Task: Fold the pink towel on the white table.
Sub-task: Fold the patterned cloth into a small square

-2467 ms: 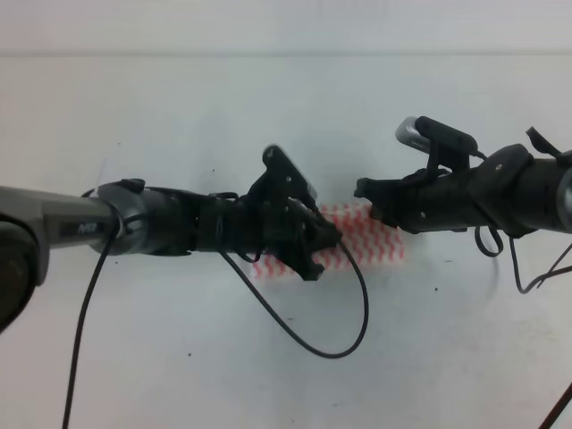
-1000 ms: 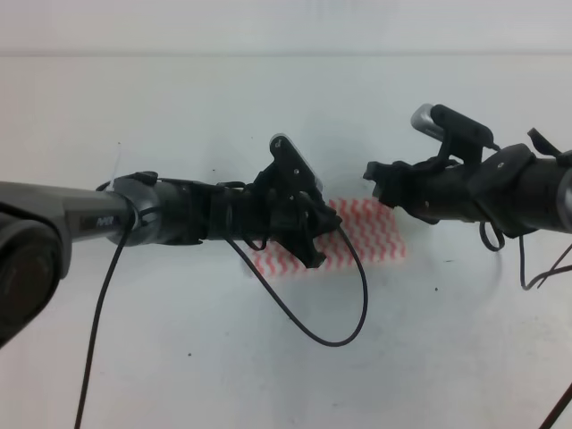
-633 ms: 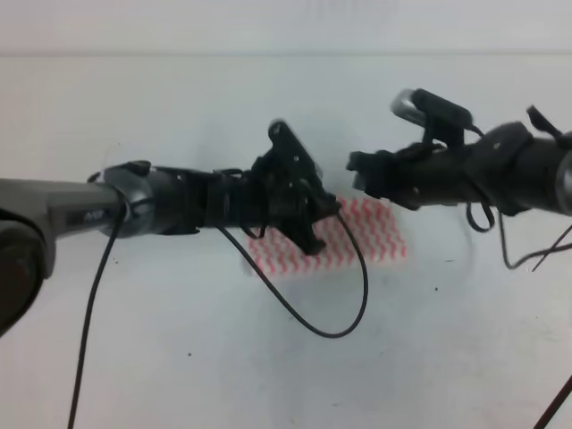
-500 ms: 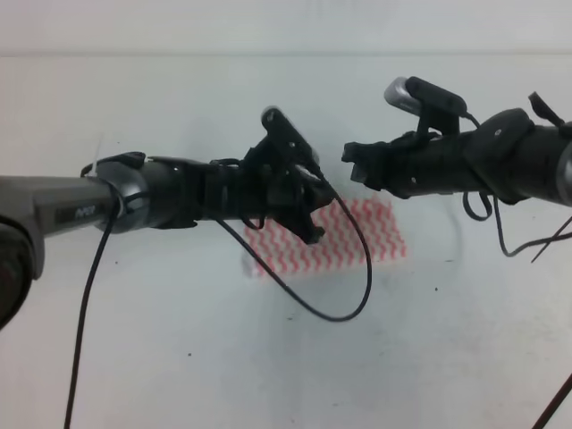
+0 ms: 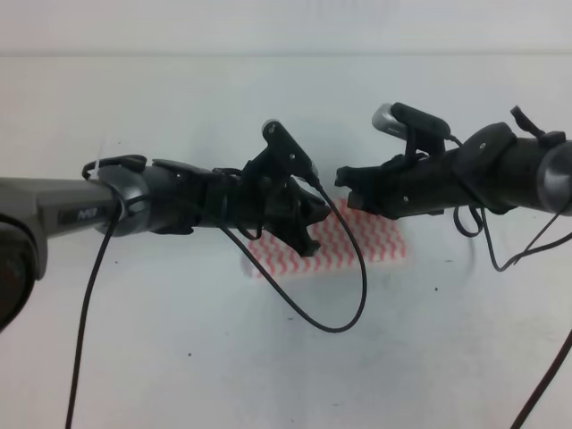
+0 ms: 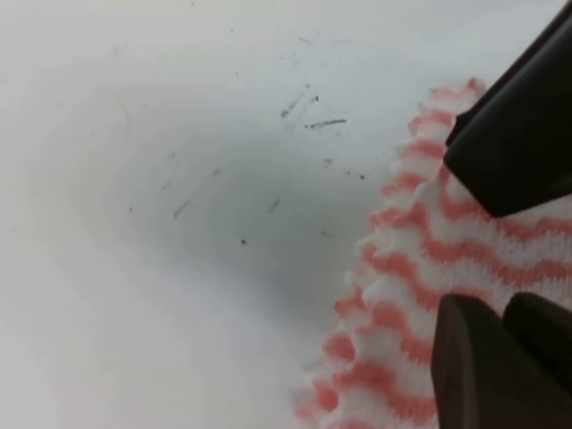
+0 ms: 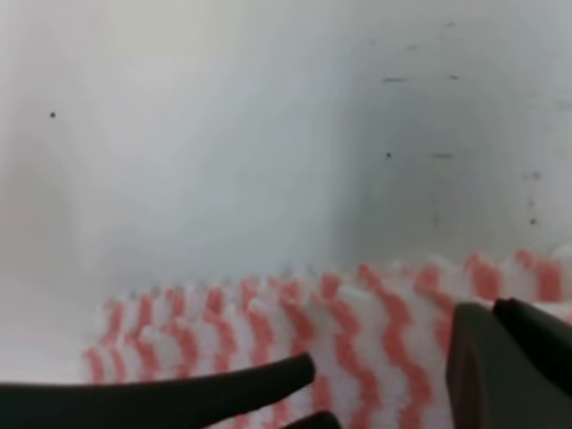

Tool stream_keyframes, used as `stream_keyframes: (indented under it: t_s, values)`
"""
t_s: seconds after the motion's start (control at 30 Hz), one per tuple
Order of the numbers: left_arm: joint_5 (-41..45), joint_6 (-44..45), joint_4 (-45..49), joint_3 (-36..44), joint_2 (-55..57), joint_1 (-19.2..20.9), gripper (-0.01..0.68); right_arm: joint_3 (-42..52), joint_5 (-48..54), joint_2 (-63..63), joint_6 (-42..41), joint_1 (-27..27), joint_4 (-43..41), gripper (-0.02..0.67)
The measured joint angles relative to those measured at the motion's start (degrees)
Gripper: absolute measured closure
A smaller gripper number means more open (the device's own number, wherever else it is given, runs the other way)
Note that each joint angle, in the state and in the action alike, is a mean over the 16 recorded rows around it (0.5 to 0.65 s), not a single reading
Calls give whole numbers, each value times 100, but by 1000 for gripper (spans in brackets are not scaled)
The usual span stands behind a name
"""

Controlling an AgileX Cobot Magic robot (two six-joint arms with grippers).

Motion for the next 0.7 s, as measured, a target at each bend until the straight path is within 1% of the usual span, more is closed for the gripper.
stream_keyframes:
  t_s: [0.3, 0.7]
  values:
    - [-6, -11, 3, 2, 40, 0, 619, -23, -132, 139, 6, -81, -106, 653]
    - [-28, -15, 2, 6, 121, 0, 619, -22, -287, 182, 9, -349, -309, 653]
